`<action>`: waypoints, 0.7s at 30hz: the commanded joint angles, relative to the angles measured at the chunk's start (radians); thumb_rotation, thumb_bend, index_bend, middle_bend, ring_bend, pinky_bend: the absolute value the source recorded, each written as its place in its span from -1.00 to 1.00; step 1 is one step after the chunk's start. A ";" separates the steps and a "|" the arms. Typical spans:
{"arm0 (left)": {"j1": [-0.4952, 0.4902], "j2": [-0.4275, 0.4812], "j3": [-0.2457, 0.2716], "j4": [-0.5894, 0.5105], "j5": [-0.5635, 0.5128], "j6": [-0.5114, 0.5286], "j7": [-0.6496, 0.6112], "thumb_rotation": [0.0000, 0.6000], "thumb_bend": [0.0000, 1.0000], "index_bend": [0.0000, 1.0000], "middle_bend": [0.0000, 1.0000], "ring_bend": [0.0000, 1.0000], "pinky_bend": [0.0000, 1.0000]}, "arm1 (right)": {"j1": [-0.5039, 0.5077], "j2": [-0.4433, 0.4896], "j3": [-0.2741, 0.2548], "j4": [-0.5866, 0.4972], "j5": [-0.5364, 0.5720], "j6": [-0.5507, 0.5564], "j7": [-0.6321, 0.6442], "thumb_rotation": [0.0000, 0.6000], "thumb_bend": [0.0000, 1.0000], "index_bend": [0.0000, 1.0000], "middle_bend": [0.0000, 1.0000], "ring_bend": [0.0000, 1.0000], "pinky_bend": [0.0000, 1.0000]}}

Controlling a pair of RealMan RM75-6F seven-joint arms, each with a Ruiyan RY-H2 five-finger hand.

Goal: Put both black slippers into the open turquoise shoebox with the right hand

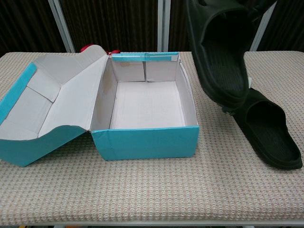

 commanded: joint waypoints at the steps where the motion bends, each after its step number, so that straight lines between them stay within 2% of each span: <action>1: 0.005 0.003 0.001 0.002 0.001 0.007 -0.003 1.00 -0.90 -0.77 -0.81 -0.94 -0.87 | -0.009 -0.140 0.073 0.094 -0.038 0.005 0.084 1.00 -0.71 -0.10 -0.08 -0.64 -0.57; 5: 0.010 0.005 -0.001 0.008 0.001 0.016 -0.012 1.00 -0.90 -0.77 -0.81 -0.94 -0.87 | -0.004 -0.279 0.118 0.210 -0.070 -0.012 0.179 1.00 -0.71 -0.10 -0.08 -0.64 -0.56; 11: 0.012 0.006 -0.003 0.028 -0.008 0.013 -0.032 1.00 -0.90 -0.77 -0.81 -0.94 -0.87 | 0.012 -0.429 0.178 0.374 -0.109 -0.075 0.344 1.00 -0.75 -0.10 -0.08 -0.64 -0.56; 21: 0.017 -0.008 -0.012 0.088 -0.030 0.006 -0.074 1.00 -0.90 -0.77 -0.81 -0.94 -0.87 | 0.072 -0.609 0.217 0.593 -0.137 -0.184 0.412 1.00 -0.80 -0.10 -0.08 -0.64 -0.56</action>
